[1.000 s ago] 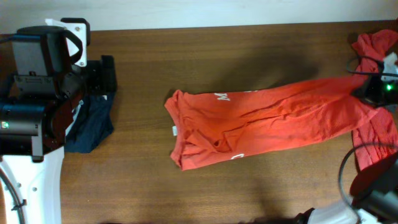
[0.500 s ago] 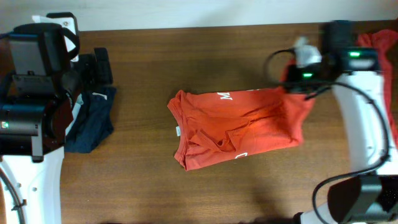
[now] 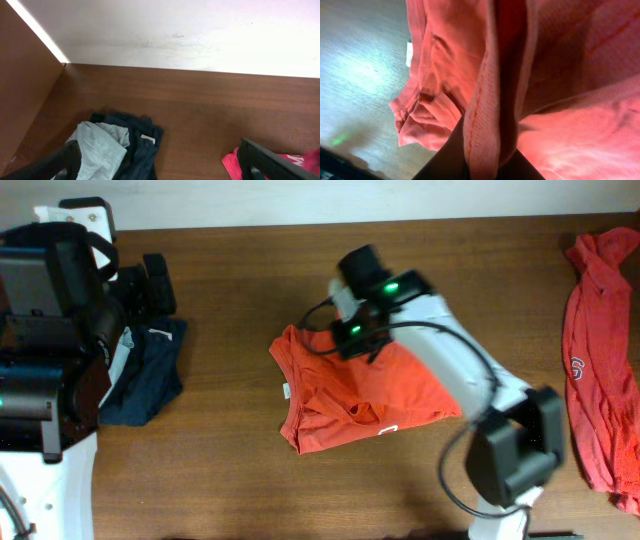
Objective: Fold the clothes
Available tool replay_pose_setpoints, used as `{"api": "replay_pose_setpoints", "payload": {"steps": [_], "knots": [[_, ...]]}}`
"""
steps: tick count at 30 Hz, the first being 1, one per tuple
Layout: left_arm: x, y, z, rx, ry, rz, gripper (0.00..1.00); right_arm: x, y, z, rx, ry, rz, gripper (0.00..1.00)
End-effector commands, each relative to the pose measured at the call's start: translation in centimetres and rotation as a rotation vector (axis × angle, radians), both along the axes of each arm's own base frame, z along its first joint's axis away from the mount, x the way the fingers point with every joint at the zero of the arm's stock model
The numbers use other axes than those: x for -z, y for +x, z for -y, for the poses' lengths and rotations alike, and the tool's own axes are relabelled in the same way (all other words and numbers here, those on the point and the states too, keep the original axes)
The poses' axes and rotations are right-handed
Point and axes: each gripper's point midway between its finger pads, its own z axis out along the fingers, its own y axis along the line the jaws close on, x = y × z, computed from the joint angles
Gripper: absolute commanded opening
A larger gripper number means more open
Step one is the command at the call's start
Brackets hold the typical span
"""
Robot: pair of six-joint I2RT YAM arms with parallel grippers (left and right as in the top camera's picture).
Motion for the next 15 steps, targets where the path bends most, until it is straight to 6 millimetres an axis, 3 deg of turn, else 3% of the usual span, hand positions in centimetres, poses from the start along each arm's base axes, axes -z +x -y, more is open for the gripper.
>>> {"api": "replay_pose_setpoints", "payload": {"steps": [1,5,6,8,9,15], "knots": [[-0.7,-0.7,-0.6,-0.025,-0.002,0.022,0.99,1.7,-1.4,-2.4,-0.035,-0.014,-0.036,0.04],[-0.7,-0.7,-0.5,-0.024,-0.002,0.022,0.99,1.9,-2.4,-4.3,-0.084,-0.012,-0.031,0.06],[-0.7,-0.7,-0.5,-0.024,-0.002,0.022,0.99,1.9,-2.6,-4.6,-0.092,-0.011,-0.031,0.13],[-0.7,-0.7,-0.5,-0.024,-0.002,0.022,0.99,1.9,-3.2,-5.2,-0.11,-0.006,-0.036,0.44],[-0.7,-0.7,-0.5,-0.024,-0.002,0.022,0.99,1.9,-3.5,-5.7,-0.121,0.002,-0.041,0.48],[-0.7,-0.7,-0.5,-0.024,-0.002,0.022,0.99,-0.8,-3.0,-5.4,-0.13,0.038,0.011,0.5]]}}
